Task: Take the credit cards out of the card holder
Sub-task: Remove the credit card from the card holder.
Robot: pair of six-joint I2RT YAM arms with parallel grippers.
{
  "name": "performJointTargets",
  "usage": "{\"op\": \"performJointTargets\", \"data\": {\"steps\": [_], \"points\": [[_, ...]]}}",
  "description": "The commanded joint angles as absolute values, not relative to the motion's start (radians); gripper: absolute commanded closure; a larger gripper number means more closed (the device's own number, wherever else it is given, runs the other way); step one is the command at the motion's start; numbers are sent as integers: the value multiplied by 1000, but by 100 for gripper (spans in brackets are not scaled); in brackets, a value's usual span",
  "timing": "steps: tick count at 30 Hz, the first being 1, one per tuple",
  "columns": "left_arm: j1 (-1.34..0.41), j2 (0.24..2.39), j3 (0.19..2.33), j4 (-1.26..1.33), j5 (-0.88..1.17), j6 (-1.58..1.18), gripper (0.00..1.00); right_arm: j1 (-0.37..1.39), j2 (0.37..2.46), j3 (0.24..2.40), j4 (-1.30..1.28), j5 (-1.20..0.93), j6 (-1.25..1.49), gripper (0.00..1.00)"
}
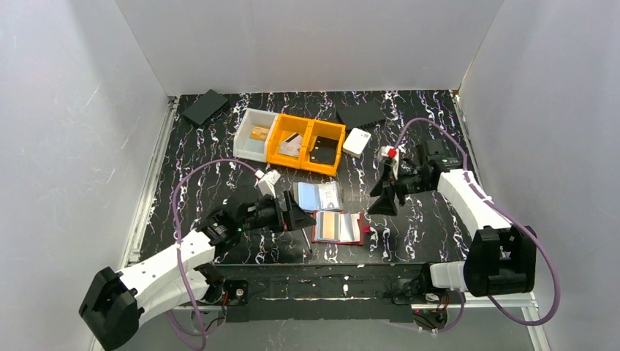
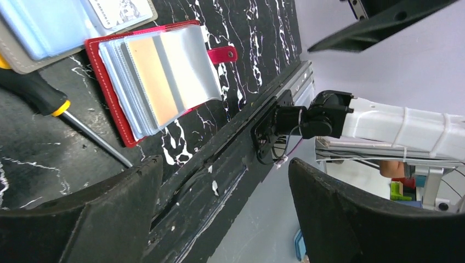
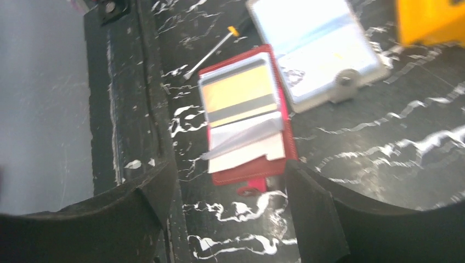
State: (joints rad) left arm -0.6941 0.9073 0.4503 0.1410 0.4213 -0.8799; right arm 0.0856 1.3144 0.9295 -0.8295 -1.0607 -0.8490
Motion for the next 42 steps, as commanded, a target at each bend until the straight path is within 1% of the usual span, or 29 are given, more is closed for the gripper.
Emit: {"op": "performJointTargets", "data": {"steps": [1,4,7,10,14,16,19,24,25,26,33,42], "points": [[-792,955,448,168,221,-942,18,211,1274,891,-796,-1023,-837,27],[-829,1037,482,170,181,-922,20,307,1271,872,-721,-982,-778,46],[-847,1117,522,171,156,-904,25,420,1282,862,-665,-909,-741,66],[-862,1193,563,191,150,-896,30,525,1292,839,-590,-812,-679,77],[-870,1267,575,242,135,-895,33,631,1325,818,-491,-691,-587,87],[-871,1293,569,287,138,-896,37,667,1360,817,-466,-639,-556,90],[-873,1333,569,328,156,-893,41,688,1425,824,-445,-565,-510,92],[-873,1379,559,370,177,-902,43,682,1484,833,-409,-449,-428,94],[-874,1382,556,382,181,-904,45,675,1490,833,-402,-445,-413,94],[-873,1388,554,391,187,-904,49,665,1496,834,-396,-448,-388,95],[-874,1420,551,420,215,-913,54,607,1528,837,-386,-500,-336,97],[-876,1444,549,423,213,-919,53,566,1607,870,-405,-545,-280,99]]}}
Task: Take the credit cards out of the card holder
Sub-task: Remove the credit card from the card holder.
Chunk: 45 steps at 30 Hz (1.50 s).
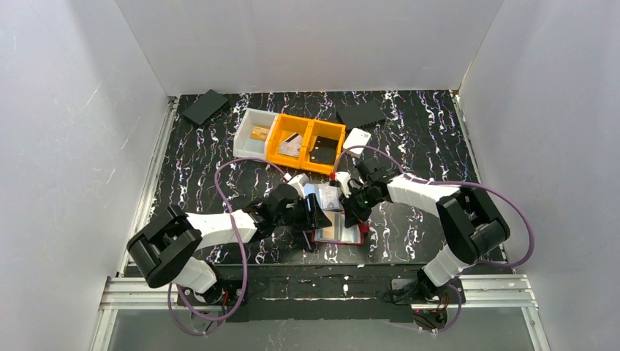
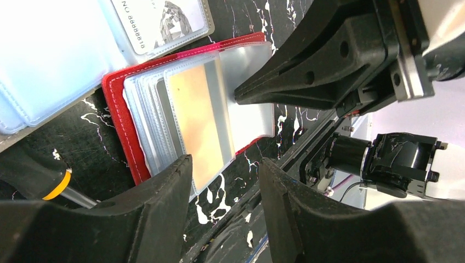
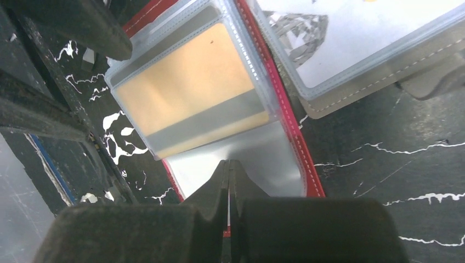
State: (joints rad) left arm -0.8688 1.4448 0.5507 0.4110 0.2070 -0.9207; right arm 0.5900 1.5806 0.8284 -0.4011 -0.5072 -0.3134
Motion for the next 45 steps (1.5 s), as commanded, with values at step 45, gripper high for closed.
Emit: {"op": "performJointTargets", "data": {"steps": [45], "points": [[-922,1572,693,513,339,-929,45,374,1571,859,-399,-779,-207,68]]}}
